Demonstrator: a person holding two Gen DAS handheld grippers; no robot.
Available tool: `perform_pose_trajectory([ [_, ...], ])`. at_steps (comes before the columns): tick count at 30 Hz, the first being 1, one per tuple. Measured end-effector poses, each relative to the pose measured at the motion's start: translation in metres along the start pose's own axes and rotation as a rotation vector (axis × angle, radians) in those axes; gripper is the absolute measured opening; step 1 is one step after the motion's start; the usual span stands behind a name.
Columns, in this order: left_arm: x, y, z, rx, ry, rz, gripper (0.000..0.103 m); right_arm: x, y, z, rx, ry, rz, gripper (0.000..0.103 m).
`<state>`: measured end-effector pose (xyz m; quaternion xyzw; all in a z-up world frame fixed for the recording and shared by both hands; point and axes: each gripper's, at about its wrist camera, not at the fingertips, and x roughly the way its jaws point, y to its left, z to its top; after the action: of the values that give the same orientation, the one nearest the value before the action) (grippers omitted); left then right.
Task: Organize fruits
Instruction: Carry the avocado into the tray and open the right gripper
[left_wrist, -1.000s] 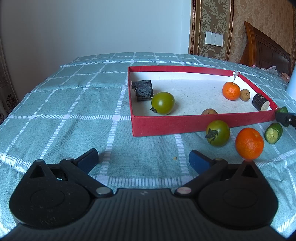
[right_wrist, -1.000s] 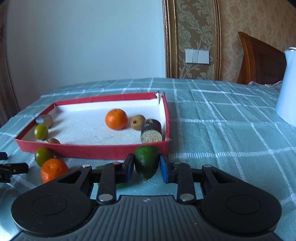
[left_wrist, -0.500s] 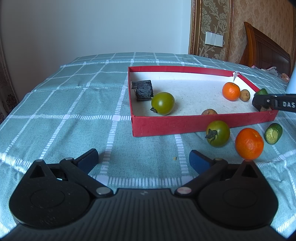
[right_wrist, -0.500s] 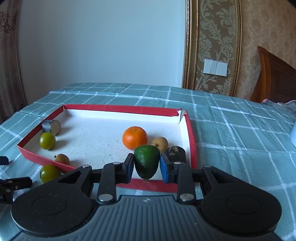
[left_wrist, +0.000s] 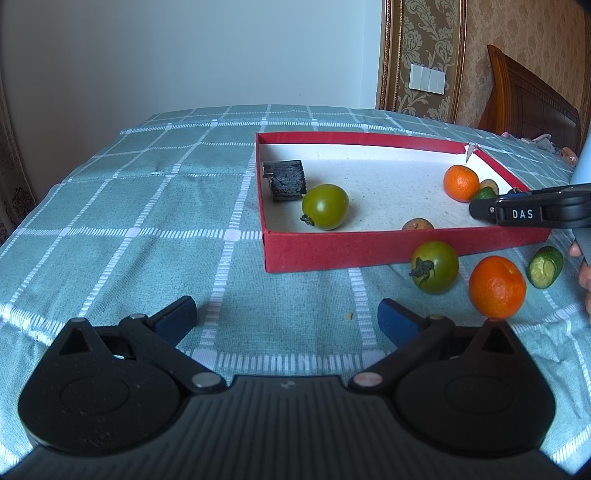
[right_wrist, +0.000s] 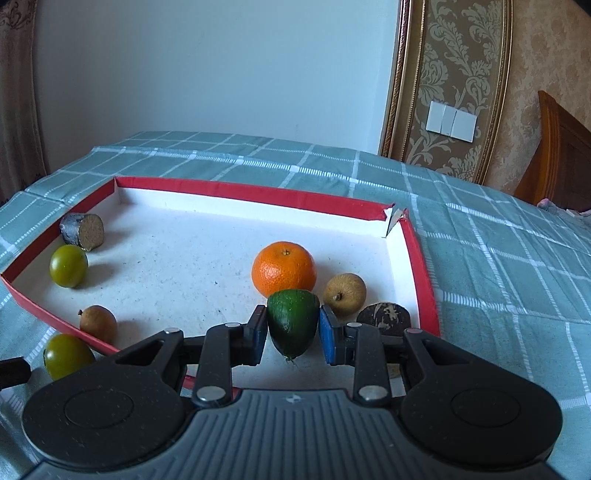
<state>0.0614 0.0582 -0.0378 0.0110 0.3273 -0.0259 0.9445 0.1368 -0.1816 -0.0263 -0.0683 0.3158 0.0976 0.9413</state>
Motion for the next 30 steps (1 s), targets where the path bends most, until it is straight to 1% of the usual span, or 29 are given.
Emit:
perform_pose_trajectory([
  [25, 0.0006, 0.0000, 0.0002, 0.000, 0.000, 0.000, 0.103, 0.0024, -0.0055, 0.0004, 0.029, 0.003, 0.019, 0.030],
  [29, 0.0007, 0.0000, 0.0001, 0.000, 0.000, 0.000, 0.103, 0.0021, -0.0068, -0.0002, 0.037, 0.006, 0.024, 0.032],
  [30, 0.0007, -0.0001, 0.0001, 0.000, 0.000, 0.000, 0.103, 0.0019, -0.0075, -0.0005, 0.041, 0.007, 0.024, 0.034],
])
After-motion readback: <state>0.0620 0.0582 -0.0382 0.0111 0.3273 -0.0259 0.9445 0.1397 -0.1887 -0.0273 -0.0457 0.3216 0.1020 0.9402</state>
